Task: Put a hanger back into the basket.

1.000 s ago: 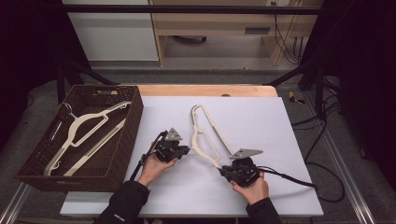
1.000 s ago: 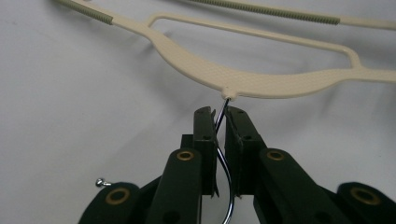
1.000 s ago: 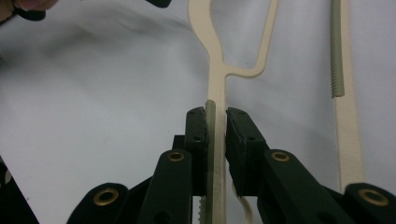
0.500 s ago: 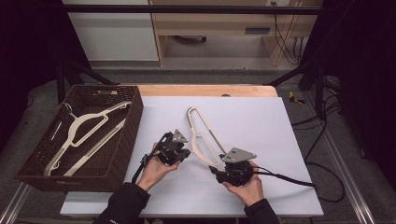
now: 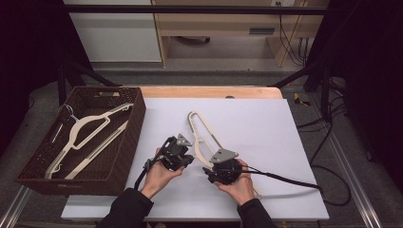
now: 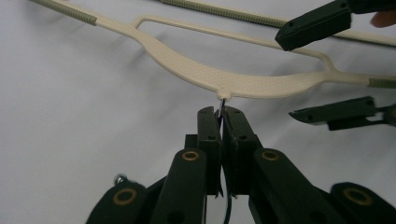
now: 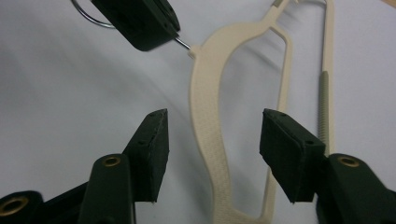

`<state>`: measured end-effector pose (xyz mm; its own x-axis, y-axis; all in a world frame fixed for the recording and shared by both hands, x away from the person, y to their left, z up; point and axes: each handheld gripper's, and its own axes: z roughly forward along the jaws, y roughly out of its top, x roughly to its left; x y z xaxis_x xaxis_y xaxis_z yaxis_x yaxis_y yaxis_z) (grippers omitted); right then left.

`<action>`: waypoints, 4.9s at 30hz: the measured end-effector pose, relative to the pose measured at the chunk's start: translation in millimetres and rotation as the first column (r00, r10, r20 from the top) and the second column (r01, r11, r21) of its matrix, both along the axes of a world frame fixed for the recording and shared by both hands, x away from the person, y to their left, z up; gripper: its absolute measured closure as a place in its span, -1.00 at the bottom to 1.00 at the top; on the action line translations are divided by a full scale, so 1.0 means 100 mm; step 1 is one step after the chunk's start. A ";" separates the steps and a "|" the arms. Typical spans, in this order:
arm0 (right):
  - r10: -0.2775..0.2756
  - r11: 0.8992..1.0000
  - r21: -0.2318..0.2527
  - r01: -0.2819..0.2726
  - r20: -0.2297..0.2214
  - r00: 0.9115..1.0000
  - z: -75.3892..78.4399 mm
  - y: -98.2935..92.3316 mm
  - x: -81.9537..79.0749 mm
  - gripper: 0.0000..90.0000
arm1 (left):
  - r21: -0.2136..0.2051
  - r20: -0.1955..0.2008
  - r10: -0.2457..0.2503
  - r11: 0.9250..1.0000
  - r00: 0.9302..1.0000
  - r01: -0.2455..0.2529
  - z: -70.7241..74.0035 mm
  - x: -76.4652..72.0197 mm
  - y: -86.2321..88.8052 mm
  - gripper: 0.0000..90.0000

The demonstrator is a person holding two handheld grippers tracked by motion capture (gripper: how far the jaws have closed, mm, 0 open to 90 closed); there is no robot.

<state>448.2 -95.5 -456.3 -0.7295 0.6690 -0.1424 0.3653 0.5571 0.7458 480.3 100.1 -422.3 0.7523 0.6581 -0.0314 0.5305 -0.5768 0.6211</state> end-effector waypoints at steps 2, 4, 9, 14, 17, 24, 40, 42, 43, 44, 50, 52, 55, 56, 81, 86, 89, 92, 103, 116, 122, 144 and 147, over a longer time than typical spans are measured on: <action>-0.001 0.999 -0.035 0.001 0.005 1.000 -0.03 0.01 0.02 0.02 | 0.000 0.000 0.001 1.000 1.000 -0.001 0.00 -0.01 0.00 0.91; 0.006 0.999 -0.051 -0.006 0.004 1.000 -0.06 0.02 0.02 0.14 | -0.003 0.004 0.001 1.000 1.000 -0.001 0.00 -0.02 -0.01 0.92; 0.023 0.997 -0.072 -0.023 0.007 1.000 -0.12 0.05 0.02 0.60 | -0.006 0.009 0.004 1.000 1.000 -0.004 -0.01 -0.04 -0.03 0.91; 0.077 0.993 -0.096 -0.075 0.023 0.997 -0.10 0.03 -0.01 0.69 | -0.043 0.015 0.004 0.999 1.000 -0.004 0.02 -0.05 -0.01 0.89; 0.079 0.993 -0.095 -0.076 0.030 0.996 -0.07 0.02 -0.03 0.72 | -0.088 0.030 -0.029 0.996 0.999 0.031 0.11 -0.08 0.04 0.68; 0.068 0.994 -0.093 -0.062 0.054 0.996 0.06 -0.06 -0.03 0.75 | -0.255 0.206 -0.001 0.965 0.979 0.055 0.49 -0.24 0.28 -0.09; -0.005 0.996 -0.083 0.017 0.140 0.990 0.46 -0.36 -0.03 0.93 | -0.278 0.309 0.046 0.960 0.950 0.043 0.51 -0.40 0.88 -0.57; 0.008 0.999 -0.054 -0.001 0.125 0.992 0.51 -0.37 -0.04 0.93 | -0.271 0.310 0.035 0.961 0.950 0.053 0.47 -0.42 0.91 -0.58; 0.024 0.999 -0.050 -0.018 0.124 0.992 0.52 -0.38 -0.04 0.93 | -0.266 0.313 0.028 0.962 0.949 0.059 0.46 -0.42 0.92 -0.58; 0.038 0.999 -0.043 -0.033 0.118 0.992 0.54 -0.40 -0.05 0.93 | -0.264 0.316 0.023 0.962 0.948 0.064 0.46 -0.43 0.92 -0.58; 0.169 0.983 0.056 -0.174 0.071 0.983 0.62 -0.41 -0.15 0.93 | -0.227 0.305 -0.043 0.967 0.952 0.116 0.42 -0.43 0.86 -0.60; 0.213 0.973 0.080 -0.217 0.061 0.975 0.63 -0.39 -0.18 0.93 | -0.209 0.299 -0.072 0.968 0.952 0.139 0.41 -0.42 0.81 -0.60; 0.264 0.961 0.080 -0.266 0.042 0.964 0.65 -0.34 -0.22 0.93 | -0.179 0.300 -0.117 0.968 0.947 0.176 0.40 -0.40 0.74 -0.57; 0.276 0.957 0.083 -0.278 0.040 0.960 0.65 -0.32 -0.23 0.93 | -0.169 0.300 -0.131 0.967 0.945 0.188 0.40 -0.39 0.72 -0.55; 0.340 0.935 0.116 -0.335 -0.026 0.940 0.62 -0.22 -0.22 0.84 | -0.028 0.205 -0.338 0.936 0.919 0.350 0.31 -0.35 0.42 0.66; 0.281 0.953 0.125 -0.277 -0.014 0.960 0.64 -0.26 -0.20 0.68 | -0.048 0.182 -0.346 0.932 0.920 0.360 0.34 -0.42 0.42 0.78; 0.252 0.958 0.144 -0.247 -0.011 0.968 0.62 -0.27 -0.18 0.57 | -0.061 0.170 -0.348 0.930 0.922 0.363 0.33 -0.47 0.41 0.83; 0.235 0.963 0.139 -0.233 0.002 0.972 0.60 -0.27 -0.17 0.43 | -0.086 0.160 -0.350 0.927 0.923 0.366 0.32 -0.50 0.39 0.87; 0.142 0.960 0.230 -0.160 0.095 0.985 0.74 -0.54 -0.22 -0.12 | -0.166 0.177 -0.251 0.945 0.952 0.280 0.44 -0.56 0.44 0.92; -0.079 0.943 0.331 0.028 0.142 0.987 0.78 -1.08 -0.31 -0.72 | -0.208 0.234 -0.159 0.955 0.959 0.210 0.92 -0.56 0.67 0.92; -0.147 0.933 0.346 0.095 0.126 0.981 0.71 -1.27 -0.32 -0.78 | -0.234 0.265 -0.141 0.950 0.954 0.205 1.26 -0.57 0.82 0.92; -0.203 0.929 0.330 0.165 0.085 0.975 0.60 -1.39 -0.30 -0.85 | -0.237 0.308 0.018 0.970 0.951 0.059 1.71 -0.11 1.91 0.92; -0.208 0.928 0.331 0.169 0.086 0.974 0.60 -1.39 -0.29 -0.85 | -0.223 0.309 0.044 0.974 0.950 0.027 1.69 -0.05 2.08 0.92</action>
<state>419.0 -234.3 -396.3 -0.5763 0.8169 0.0249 0.3395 0.2116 0.9165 475.2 308.1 -253.1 0.7425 0.6675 0.0563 0.2953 -0.4016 0.8669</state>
